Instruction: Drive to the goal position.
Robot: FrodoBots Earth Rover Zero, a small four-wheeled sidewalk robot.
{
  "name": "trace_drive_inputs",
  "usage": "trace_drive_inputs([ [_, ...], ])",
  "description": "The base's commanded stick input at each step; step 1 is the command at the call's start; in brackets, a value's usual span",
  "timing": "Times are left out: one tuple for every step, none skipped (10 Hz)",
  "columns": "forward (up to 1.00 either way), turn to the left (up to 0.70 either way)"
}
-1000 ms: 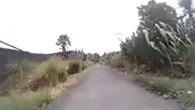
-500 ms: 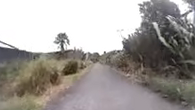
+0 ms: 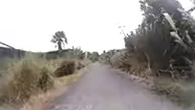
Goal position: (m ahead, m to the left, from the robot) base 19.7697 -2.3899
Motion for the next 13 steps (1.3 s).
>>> trace_drive_inputs([
  [1.0,0.0],
  [1.0,0.0],
  [1.0,0.0],
  [1.0,0.0],
  [1.0,0.0],
  [1.0,0.0],
  [1.0,0.0],
  [1.0,0.0],
  [1.0,0.0],
  [1.0,0.0],
  [1.0,0.0],
  [1.0,0.0],
  [1.0,0.0],
])
